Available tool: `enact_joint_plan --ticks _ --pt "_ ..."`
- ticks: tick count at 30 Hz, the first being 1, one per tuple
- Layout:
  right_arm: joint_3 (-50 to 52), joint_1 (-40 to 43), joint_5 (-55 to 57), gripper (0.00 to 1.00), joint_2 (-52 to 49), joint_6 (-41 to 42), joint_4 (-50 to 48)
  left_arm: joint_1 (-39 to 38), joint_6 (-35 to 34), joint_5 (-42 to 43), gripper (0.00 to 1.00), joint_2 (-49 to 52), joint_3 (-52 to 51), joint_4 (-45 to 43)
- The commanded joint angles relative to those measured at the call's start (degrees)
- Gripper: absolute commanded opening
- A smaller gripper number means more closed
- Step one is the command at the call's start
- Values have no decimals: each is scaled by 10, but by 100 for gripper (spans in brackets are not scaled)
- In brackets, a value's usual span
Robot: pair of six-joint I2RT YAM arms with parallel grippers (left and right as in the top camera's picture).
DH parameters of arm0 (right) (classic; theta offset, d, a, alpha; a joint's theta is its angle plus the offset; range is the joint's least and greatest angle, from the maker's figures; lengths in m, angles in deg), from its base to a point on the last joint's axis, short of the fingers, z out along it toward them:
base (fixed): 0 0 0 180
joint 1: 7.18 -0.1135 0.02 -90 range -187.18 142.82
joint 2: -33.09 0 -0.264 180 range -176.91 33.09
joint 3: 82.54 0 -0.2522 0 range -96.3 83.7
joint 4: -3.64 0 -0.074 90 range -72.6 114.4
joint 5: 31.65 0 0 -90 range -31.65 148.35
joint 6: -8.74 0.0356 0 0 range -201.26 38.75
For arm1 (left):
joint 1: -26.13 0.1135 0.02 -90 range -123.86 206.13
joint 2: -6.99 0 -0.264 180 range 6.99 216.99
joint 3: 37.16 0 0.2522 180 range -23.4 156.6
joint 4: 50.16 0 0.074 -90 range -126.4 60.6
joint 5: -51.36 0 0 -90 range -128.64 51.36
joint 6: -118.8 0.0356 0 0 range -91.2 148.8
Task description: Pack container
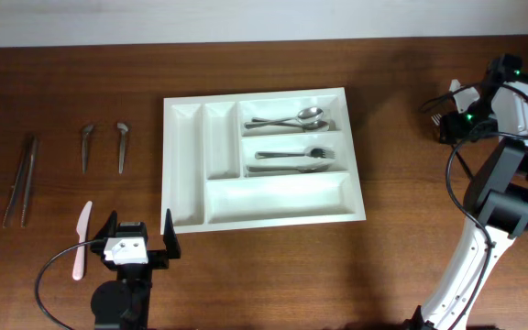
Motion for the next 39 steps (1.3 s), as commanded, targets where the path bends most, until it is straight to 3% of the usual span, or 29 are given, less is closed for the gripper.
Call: enact_joint_plan --ticks 1,11,21,26,30,33,39 --pt "-1 -3 0 63 -10 -15 -6 3 9 2 99 -3 -2 0" --pt "-1 -4 -27 52 -27 -14 -5 3 9 2 99 -3 -2 0" --pt "0 -21 -32 48 -30 -15 -9 3 9 2 99 -3 -2 0" --pt "0 -29 -32 31 -30 -15 -10 3 9 2 99 -3 -2 0" --pt "0 -28 -31 28 -30 -15 -10 3 9 2 99 -3 -2 0" --pt "0 -28 -26 20 -30 -14 -10 3 9 2 99 -3 -2 0" --pt "0 -28 -26 19 -30 -14 -10 3 9 2 99 -3 -2 0"
